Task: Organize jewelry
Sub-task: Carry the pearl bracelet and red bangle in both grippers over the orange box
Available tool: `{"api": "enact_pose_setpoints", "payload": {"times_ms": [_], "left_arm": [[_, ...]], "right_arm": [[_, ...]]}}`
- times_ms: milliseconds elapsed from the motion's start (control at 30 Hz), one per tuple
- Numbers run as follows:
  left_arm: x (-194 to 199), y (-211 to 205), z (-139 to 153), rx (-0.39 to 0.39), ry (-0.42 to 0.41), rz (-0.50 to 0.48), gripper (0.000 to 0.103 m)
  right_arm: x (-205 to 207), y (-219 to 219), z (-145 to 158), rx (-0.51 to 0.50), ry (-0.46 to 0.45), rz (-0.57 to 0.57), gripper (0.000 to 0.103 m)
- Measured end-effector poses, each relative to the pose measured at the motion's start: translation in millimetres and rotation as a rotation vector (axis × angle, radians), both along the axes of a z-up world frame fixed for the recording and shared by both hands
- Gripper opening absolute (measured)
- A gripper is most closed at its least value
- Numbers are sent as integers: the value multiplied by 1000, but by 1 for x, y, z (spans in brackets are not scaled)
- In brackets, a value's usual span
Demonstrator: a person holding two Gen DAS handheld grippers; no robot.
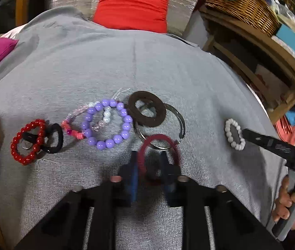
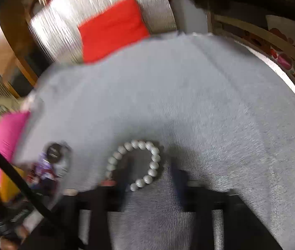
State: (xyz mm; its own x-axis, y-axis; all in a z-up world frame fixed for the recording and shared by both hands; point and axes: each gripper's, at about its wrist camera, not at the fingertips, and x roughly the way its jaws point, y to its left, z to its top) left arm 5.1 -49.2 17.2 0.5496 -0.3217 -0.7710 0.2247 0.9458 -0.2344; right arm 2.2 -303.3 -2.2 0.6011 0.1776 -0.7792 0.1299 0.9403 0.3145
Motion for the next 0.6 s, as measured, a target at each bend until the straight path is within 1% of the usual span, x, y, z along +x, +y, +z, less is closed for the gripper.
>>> {"api": "enact_pose_setpoints", "payload": {"times_ms": [33,67,100,133,167,267,333,433,600], "left_arm": [[-1,-1,0,4,-6,-11,10],[0,-3,0,2,-3,-20,8],[-1,-3,0,-8,1,-26,7],[-2,-1,1,-20,2,-31,6],[-4,1,2,-32,3,-36,6],[-11,6,8,-30,-10,-34,6],[-20,13,18,-39,-28,-30,6],[-35,28,37,-52,-72,-23,5],[-70,64,72,-78,-135,32,5]], "right_arm": [[4,4,-6,-5,17,4,24],[6,9,-9,-36,15,8,21],[7,14,-8,-85,-2,15,11],[9,20,-7,-139,-6,32,11],[9,24,-5,-163,-12,33,11],[5,28,3,-171,-37,32,11],[1,28,11,-159,-64,36,11],[-8,25,27,-99,-103,42,11],[-26,43,56,-43,-184,82,11]]}}
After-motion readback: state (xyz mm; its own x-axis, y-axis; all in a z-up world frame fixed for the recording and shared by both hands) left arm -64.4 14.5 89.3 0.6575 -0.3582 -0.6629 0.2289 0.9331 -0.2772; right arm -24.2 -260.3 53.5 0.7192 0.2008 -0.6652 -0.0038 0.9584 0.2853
